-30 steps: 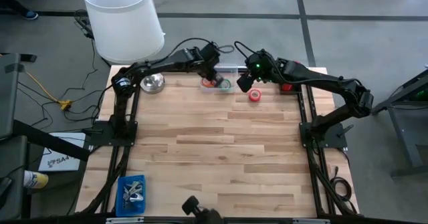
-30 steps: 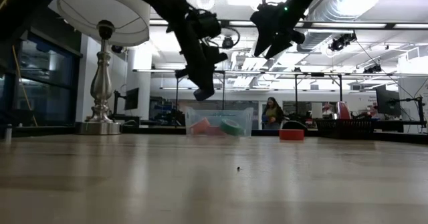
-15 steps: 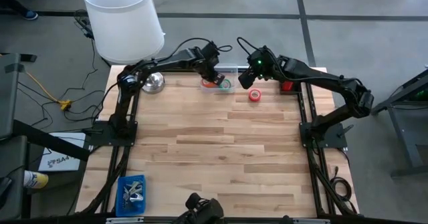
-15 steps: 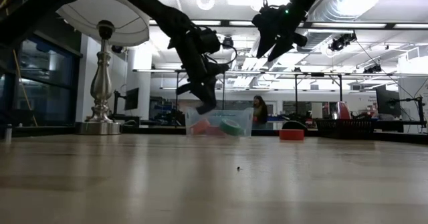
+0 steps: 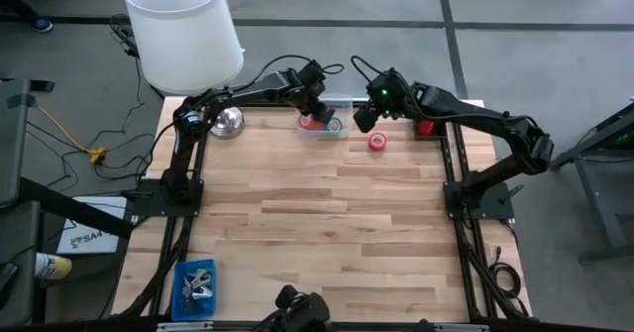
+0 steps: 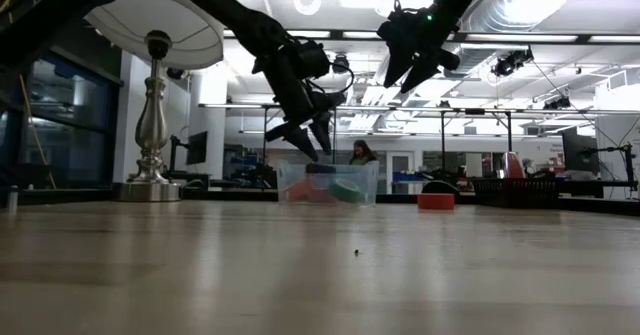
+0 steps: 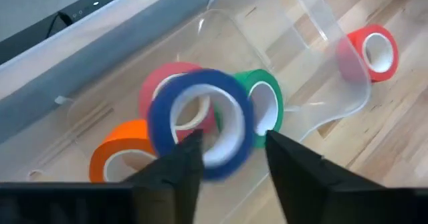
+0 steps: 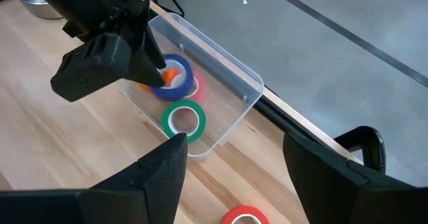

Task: Pick and place Stapler, Stapler remover, tape
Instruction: Put the blue tape into the transparent bin, then put the red tape into the transparent bin

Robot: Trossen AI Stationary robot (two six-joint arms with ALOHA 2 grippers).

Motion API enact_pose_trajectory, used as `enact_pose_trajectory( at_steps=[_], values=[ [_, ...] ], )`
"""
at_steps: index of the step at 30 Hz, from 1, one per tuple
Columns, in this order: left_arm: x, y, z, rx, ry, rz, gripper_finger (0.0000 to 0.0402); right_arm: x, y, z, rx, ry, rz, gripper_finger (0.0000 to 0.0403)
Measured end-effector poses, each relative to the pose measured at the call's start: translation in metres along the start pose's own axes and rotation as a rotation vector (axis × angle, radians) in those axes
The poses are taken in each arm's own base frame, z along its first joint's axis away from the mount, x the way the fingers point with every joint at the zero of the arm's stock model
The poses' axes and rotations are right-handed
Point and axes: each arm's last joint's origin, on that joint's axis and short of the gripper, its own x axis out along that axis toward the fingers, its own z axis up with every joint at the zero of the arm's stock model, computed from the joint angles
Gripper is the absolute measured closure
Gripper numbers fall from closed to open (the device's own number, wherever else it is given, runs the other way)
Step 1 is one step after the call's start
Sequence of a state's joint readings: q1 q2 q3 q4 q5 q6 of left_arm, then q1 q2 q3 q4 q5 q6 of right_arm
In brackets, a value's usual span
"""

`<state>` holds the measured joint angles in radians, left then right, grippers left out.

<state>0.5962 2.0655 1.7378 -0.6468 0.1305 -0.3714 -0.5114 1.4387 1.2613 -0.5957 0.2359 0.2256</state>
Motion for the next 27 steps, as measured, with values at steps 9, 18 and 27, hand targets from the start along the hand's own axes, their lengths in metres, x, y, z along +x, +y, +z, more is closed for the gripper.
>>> enact_pose_trajectory(
  at_steps=[9,18,27],
  values=[
    [-0.016,-0.006,0.01,0.055,-0.029,-0.023,0.0176,0.0,0.0,0.0,0.009,0.001,0.0,0.0164],
    [-0.07,-0.019,0.029,0.226,0.02,0.076,0.0193,0.0,-0.001,-0.003,0.004,0.027,-0.009,0.0164],
    [-0.096,-0.018,0.019,0.329,0.188,0.127,0.0212,-0.005,-0.004,-0.013,-0.009,0.134,-0.032,0.0164]
  ],
)
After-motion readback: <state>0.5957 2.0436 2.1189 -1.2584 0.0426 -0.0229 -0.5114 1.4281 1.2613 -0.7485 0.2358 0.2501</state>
